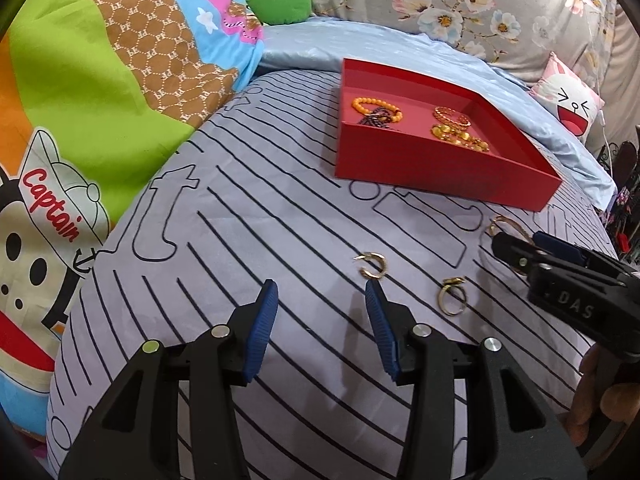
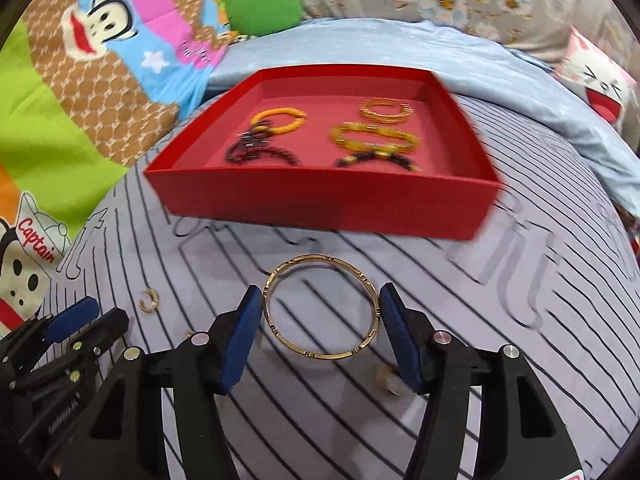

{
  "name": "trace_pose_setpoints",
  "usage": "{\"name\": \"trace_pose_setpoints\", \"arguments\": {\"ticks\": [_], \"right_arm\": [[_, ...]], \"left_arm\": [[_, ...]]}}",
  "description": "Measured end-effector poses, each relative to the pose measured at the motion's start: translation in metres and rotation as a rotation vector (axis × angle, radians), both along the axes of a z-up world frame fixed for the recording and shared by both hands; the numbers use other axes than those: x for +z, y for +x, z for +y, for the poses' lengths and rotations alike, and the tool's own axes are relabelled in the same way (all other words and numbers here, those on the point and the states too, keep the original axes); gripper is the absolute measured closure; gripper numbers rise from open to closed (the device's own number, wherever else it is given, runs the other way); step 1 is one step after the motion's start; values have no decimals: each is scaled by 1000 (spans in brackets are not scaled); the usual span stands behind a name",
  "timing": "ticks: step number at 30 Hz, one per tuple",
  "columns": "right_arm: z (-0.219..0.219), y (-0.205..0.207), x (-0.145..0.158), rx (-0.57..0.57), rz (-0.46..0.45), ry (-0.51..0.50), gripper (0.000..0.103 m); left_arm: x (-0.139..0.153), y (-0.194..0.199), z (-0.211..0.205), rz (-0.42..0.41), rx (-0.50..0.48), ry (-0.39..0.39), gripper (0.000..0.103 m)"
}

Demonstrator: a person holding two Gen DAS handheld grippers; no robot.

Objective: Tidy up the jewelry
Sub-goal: 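Grasp the thin gold bangle with the right gripper while the left grasps the small gold ring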

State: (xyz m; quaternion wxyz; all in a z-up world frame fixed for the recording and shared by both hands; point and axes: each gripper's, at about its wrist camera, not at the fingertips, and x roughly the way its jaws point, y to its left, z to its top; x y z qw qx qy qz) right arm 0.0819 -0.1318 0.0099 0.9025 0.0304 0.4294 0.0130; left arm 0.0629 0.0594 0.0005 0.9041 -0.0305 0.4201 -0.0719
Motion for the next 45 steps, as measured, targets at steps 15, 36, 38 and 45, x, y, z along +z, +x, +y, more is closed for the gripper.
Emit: {"name": "trace_pose_setpoints", "arguments": {"ticks": [15,36,38,45], "right_arm": [[-51,-36,0,-86,4,26,45],[-54,-42,-1,-71,4,67,45],[-54,-42,-1,-70,4,69,45],[-49,-43,-1,-61,4,73,45]], "left_arm": [[4,-13,-53,2,-124,-10,51],[-1,-2,-73,7,-130,-5,63],[-1,-2,-74,6,-131,-2,68],[-1,-1,-74,6,-122,12,78]]}}
